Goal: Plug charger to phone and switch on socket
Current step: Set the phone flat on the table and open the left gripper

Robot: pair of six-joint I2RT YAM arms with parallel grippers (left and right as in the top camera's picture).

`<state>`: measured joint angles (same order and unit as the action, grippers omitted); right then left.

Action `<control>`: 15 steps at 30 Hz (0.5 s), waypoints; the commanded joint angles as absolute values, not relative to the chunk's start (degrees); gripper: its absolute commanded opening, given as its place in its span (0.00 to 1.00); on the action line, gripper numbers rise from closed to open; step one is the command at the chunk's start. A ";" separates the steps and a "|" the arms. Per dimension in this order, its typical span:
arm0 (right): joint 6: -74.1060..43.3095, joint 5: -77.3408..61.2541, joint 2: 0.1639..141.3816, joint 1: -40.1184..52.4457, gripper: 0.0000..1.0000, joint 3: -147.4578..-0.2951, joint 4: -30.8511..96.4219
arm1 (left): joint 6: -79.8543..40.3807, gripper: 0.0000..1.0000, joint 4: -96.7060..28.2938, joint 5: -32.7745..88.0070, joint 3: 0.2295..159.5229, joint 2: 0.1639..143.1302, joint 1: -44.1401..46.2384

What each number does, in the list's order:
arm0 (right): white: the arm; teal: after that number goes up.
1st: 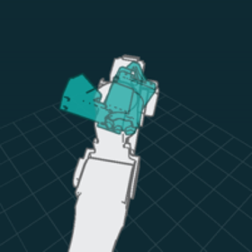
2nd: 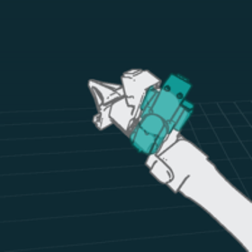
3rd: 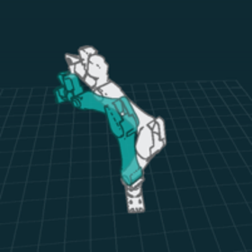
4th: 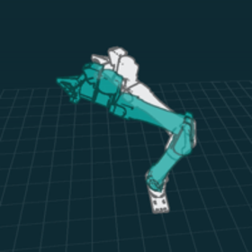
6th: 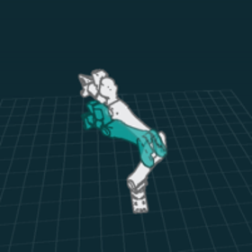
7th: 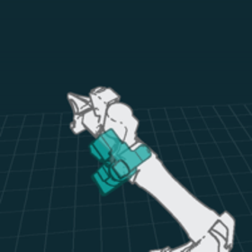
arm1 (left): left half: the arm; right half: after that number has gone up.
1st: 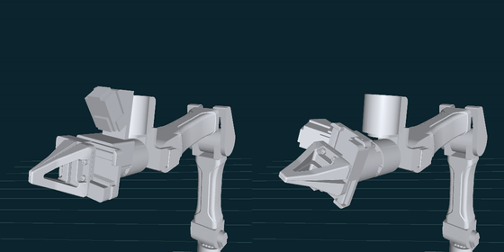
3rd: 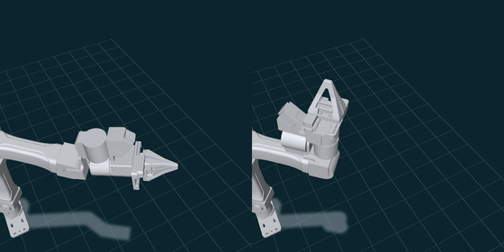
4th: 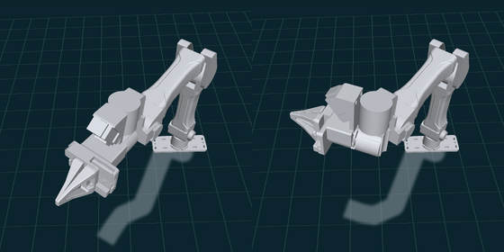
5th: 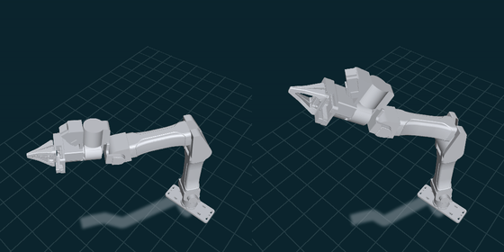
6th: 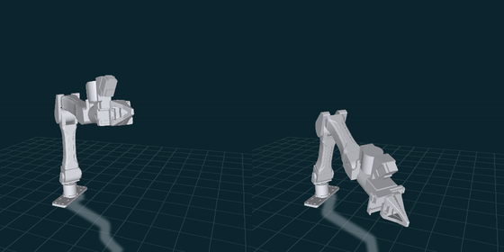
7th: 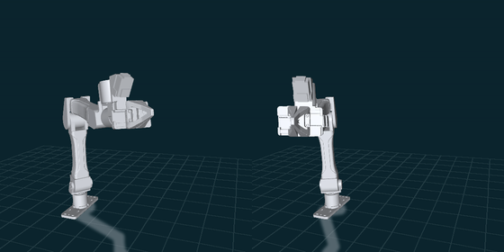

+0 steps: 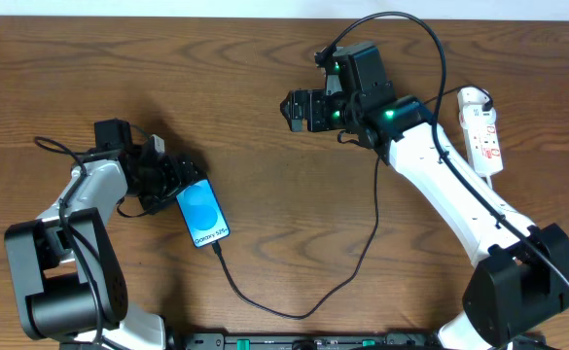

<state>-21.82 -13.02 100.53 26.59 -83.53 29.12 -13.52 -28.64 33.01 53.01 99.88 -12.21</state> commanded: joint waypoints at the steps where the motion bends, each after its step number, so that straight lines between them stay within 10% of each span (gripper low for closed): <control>1: -20.91 -12.34 99.33 27.16 0.99 -83.99 29.19 | -13.65 0.88 -30.15 25.82 50.68 102.76 -12.40; 15: -20.86 -12.32 99.33 27.09 0.99 -83.99 29.17 | -16.21 0.88 -31.48 19.38 50.81 101.47 -12.45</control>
<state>-21.82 -12.99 100.53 26.59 -83.53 29.12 -15.09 -30.52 28.62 53.19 99.15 -12.21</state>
